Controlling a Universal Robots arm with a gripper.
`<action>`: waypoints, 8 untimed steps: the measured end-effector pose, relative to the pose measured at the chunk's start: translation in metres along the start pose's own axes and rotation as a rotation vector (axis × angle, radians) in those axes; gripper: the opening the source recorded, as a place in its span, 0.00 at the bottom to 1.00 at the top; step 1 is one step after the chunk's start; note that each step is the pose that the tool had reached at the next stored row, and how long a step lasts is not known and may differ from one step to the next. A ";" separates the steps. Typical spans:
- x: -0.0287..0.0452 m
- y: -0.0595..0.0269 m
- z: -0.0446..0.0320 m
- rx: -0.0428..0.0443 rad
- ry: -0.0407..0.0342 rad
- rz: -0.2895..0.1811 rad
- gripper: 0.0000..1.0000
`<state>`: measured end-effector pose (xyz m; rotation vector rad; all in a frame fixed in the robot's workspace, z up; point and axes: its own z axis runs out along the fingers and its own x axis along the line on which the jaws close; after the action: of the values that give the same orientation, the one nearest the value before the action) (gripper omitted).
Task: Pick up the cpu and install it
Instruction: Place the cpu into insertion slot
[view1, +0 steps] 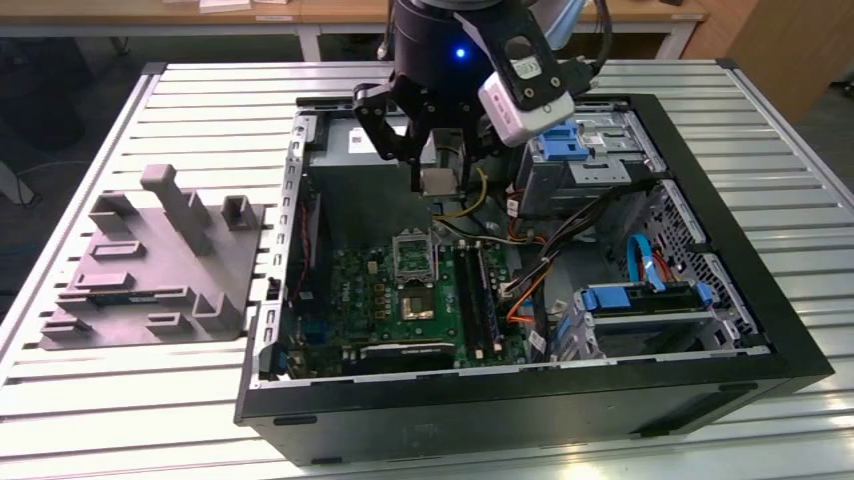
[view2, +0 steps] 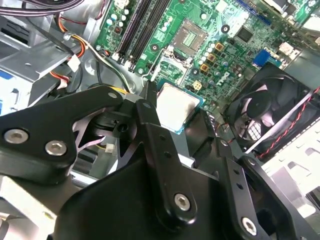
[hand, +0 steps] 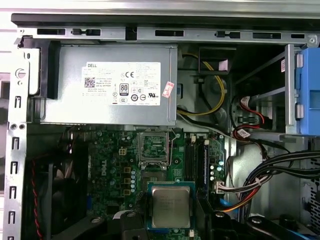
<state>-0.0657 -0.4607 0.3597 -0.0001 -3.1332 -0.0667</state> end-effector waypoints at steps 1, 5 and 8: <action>0.0000 -0.0004 0.0004 0.0003 0.0002 0.000 0.47; -0.0001 -0.0058 0.0048 0.0000 0.0002 0.000 0.47; 0.0000 -0.0079 0.0067 -0.0005 0.0001 0.000 0.47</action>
<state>-0.0657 -0.4684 0.3527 -0.0001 -3.1330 -0.0675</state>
